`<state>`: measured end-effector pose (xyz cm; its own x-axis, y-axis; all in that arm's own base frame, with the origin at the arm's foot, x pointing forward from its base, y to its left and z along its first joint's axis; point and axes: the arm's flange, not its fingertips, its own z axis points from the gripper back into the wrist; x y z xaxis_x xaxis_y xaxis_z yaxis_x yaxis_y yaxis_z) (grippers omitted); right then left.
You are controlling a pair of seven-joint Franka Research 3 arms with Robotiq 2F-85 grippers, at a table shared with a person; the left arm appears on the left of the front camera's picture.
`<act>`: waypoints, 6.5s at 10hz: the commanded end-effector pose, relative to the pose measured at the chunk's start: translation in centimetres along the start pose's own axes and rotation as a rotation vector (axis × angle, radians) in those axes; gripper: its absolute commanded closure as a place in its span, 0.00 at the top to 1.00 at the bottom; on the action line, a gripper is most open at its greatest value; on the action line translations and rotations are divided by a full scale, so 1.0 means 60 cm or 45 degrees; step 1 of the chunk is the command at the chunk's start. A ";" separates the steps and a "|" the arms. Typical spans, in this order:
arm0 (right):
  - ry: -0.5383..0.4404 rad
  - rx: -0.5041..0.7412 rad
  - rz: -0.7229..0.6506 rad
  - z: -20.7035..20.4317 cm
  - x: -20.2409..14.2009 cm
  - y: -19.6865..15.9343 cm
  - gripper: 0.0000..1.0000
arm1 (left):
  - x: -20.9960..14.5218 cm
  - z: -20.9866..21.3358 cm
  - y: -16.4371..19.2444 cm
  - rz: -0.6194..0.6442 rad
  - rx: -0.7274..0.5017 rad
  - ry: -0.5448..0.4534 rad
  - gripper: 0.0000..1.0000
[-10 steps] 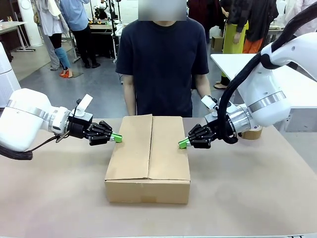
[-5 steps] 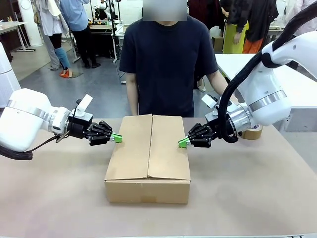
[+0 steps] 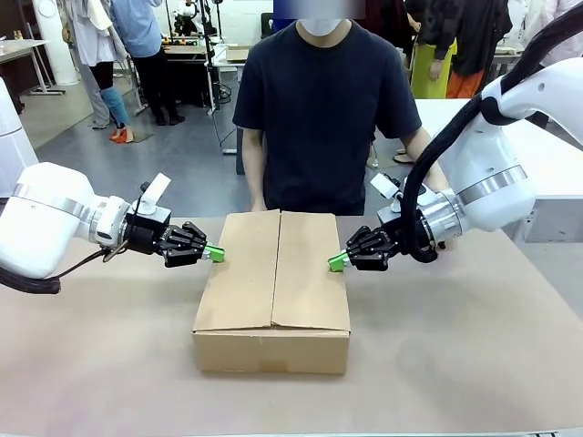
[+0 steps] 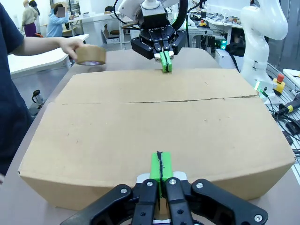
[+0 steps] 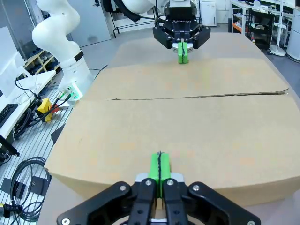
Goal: Wrap the clocks to prevent damage.
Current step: After the human seals the box with tape, release both hands from the side flaps of the Package Box.
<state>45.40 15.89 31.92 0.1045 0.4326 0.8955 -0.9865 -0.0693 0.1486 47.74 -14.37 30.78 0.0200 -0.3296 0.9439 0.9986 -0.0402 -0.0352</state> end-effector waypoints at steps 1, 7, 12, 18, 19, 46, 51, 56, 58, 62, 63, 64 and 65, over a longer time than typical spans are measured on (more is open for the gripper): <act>0.007 -0.004 -0.009 -0.003 -0.006 0.000 0.01 | -0.007 -0.002 0.000 -0.005 0.006 0.013 0.00; 0.007 -0.004 -0.009 -0.003 -0.006 0.000 0.01 | -0.007 -0.002 0.000 -0.005 0.006 0.013 0.00; 0.007 -0.004 -0.009 -0.003 -0.006 0.000 0.01 | -0.007 -0.002 0.000 -0.005 0.006 0.013 0.00; 0.007 -0.004 -0.009 -0.003 -0.006 0.000 0.01 | -0.007 -0.002 0.000 -0.005 0.006 0.013 0.00; 0.007 -0.004 -0.009 -0.003 -0.006 0.000 0.01 | -0.007 -0.002 0.000 -0.005 0.006 0.013 0.00; 0.007 -0.004 -0.009 -0.003 -0.006 0.000 0.01 | -0.007 -0.002 0.000 -0.005 0.006 0.013 0.00; 0.007 -0.004 -0.009 -0.003 -0.006 0.000 0.01 | -0.007 -0.002 0.000 -0.005 0.006 0.013 0.00; 0.007 -0.004 -0.009 -0.003 -0.006 0.000 0.01 | -0.007 -0.002 0.000 -0.005 0.006 0.013 0.00; 0.007 -0.004 -0.009 -0.003 -0.006 0.000 0.01 | -0.007 -0.002 0.000 -0.005 0.006 0.013 0.00; 0.007 -0.004 -0.009 -0.003 -0.006 0.000 0.01 | -0.007 -0.002 0.000 -0.005 0.006 0.013 0.00; 0.007 -0.004 -0.009 -0.003 -0.006 0.000 0.01 | -0.007 -0.002 0.000 -0.005 0.006 0.013 0.00; 0.007 -0.004 -0.009 -0.003 -0.006 0.000 0.01 | -0.007 -0.002 0.000 -0.005 0.006 0.013 0.00; 0.007 -0.004 -0.009 -0.003 -0.006 0.000 0.01 | -0.007 -0.002 0.000 -0.005 0.006 0.013 0.00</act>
<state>45.39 15.88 31.86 0.1058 0.4329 0.8952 -0.9863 -0.0691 0.1500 47.73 -14.36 30.66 0.0223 -0.3304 0.9436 0.9985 -0.0397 -0.0375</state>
